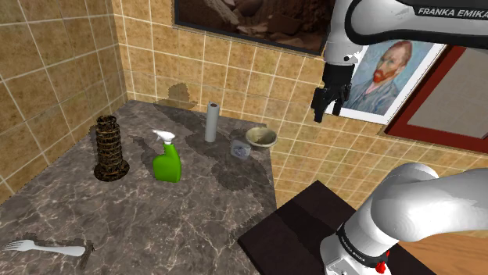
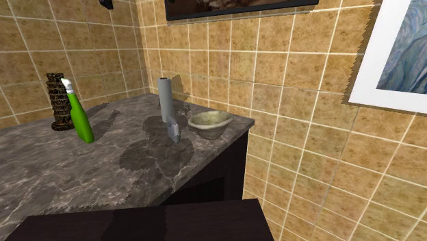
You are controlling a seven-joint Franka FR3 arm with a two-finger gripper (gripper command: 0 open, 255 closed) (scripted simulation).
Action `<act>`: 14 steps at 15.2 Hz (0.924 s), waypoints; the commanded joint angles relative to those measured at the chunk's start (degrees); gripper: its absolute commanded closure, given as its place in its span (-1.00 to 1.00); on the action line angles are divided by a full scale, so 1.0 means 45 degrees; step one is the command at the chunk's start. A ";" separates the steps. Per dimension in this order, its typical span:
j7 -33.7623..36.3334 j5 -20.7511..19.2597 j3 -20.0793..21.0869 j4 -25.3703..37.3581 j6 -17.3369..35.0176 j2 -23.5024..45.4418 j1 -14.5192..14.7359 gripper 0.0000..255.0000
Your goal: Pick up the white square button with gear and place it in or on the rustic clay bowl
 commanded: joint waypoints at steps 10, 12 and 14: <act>-0.0120 -0.0029 -0.0374 -0.0778 0.4196 0.3154 0.0168 -1.00; -0.0165 -0.0008 -0.0446 -0.0742 0.5083 0.4018 0.0211 -1.00; -0.0220 0.0030 -0.0508 -0.0630 0.5936 0.4926 0.0253 -1.00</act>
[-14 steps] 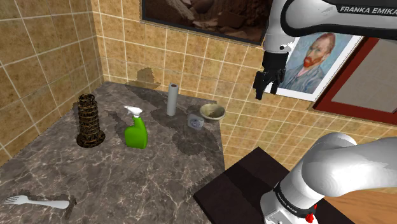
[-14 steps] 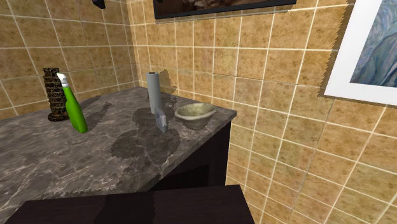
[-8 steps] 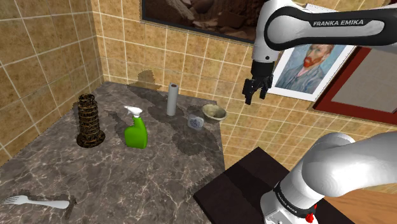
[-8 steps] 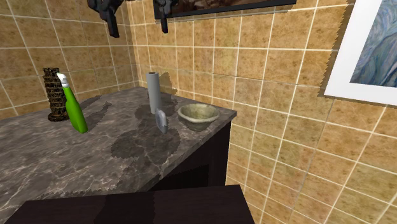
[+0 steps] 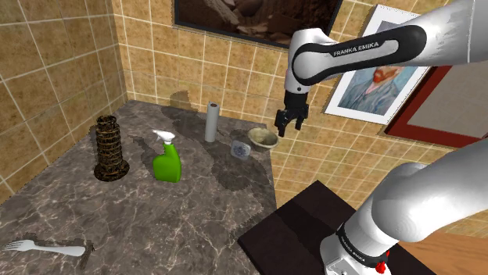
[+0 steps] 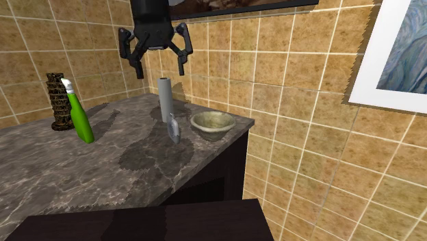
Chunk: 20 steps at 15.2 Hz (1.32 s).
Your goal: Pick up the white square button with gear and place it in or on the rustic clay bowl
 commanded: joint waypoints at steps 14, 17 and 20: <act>-0.0775 0.0738 -0.0154 0.2860 0.4954 0.7364 0.0136 -1.00; -0.0936 0.0941 -0.0057 0.3887 0.5502 0.8860 0.0090 -1.00; -0.0980 0.0997 -0.0023 0.4063 0.5914 0.9428 0.0057 -1.00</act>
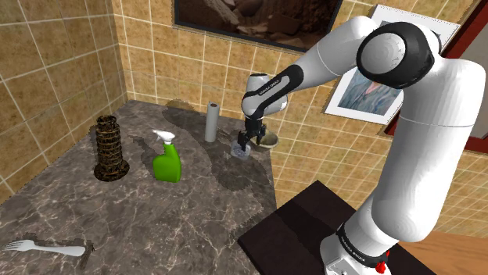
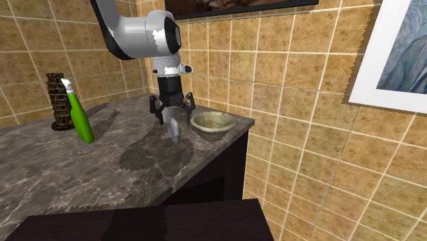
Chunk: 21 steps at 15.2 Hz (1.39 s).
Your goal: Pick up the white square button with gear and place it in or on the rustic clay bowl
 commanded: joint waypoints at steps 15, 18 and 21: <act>-0.0045 0.0064 0.0031 -0.0102 0.0995 0.0877 -0.0061 1.00; -0.0045 0.0064 0.0031 -0.0101 0.0995 0.0878 -0.0061 1.00; -0.0046 0.0064 0.0031 -0.0100 0.0992 0.0877 -0.0061 1.00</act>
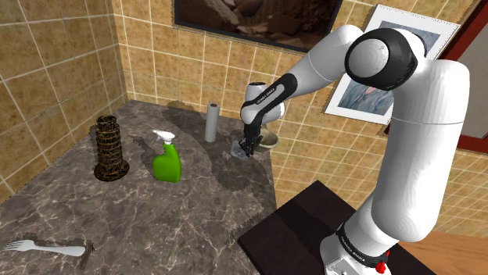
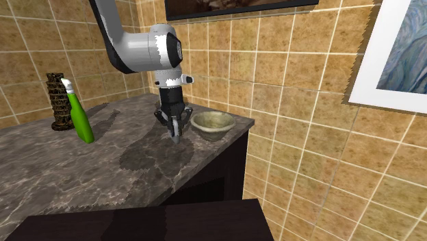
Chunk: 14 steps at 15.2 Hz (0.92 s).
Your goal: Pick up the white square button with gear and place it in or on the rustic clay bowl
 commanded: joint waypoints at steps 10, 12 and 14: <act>0.0009 -0.0082 -0.0048 0.0010 -0.1121 -0.1115 0.0050 1.00; 0.0010 -0.0102 -0.0058 0.0040 -0.1413 -0.1378 0.0060 1.00; 0.0011 -0.0121 -0.0067 0.0082 -0.1709 -0.1633 0.0069 1.00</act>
